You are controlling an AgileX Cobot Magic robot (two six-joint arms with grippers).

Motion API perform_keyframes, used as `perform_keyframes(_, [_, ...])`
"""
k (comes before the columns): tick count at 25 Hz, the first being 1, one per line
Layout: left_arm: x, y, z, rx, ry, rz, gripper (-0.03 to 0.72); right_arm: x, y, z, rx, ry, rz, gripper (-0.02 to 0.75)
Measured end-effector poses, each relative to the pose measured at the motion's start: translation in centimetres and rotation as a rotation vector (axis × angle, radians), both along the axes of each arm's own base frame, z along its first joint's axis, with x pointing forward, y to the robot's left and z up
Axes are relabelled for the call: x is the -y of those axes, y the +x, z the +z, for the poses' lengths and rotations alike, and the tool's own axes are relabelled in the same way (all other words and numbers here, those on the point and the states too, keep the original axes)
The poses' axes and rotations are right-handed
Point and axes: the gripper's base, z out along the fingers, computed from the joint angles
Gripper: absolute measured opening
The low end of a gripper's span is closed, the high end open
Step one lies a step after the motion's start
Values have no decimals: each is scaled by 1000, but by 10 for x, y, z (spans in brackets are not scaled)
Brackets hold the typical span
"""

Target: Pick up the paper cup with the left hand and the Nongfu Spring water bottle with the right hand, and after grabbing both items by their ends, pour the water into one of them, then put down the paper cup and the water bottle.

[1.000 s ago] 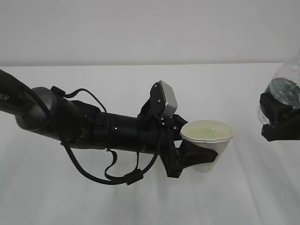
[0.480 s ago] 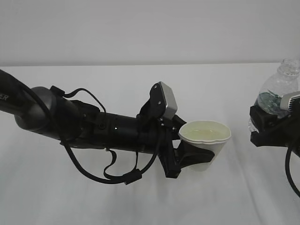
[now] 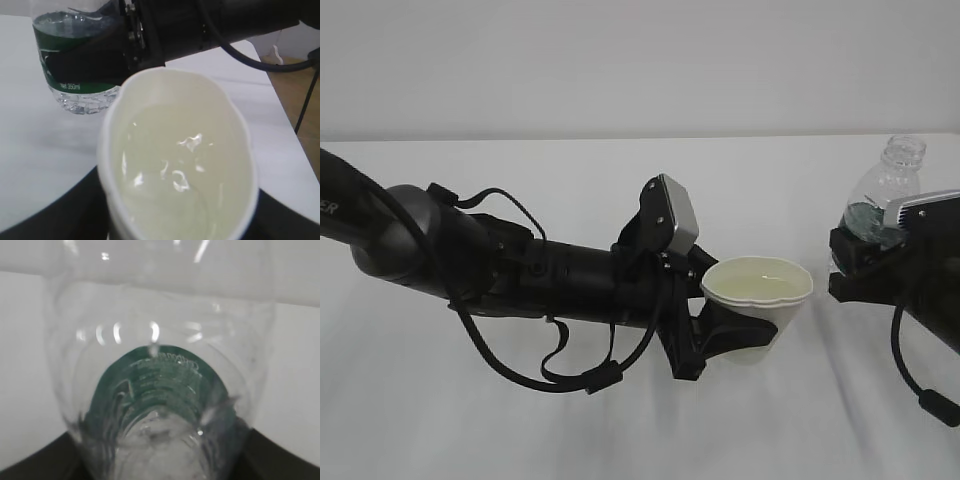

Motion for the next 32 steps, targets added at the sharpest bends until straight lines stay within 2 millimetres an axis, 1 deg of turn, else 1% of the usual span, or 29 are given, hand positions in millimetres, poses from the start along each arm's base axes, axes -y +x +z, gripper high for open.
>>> perform_keyframes(9, [0,0,0,0,2,1,426,-2,16,-15,-21,24,-8,402])
perform_keyframes(19, [0,0,0,0,2,1,426,-2,16,-32,-77,41,-14,402])
perform_keyframes(25, [0,0,0,0,2,1,426,-3,16,-32,-75,46,-4,404])
perform_keyframes(32, [0,0,0,0,2,1,426,-3,16,-32,-76,50,-5,490])
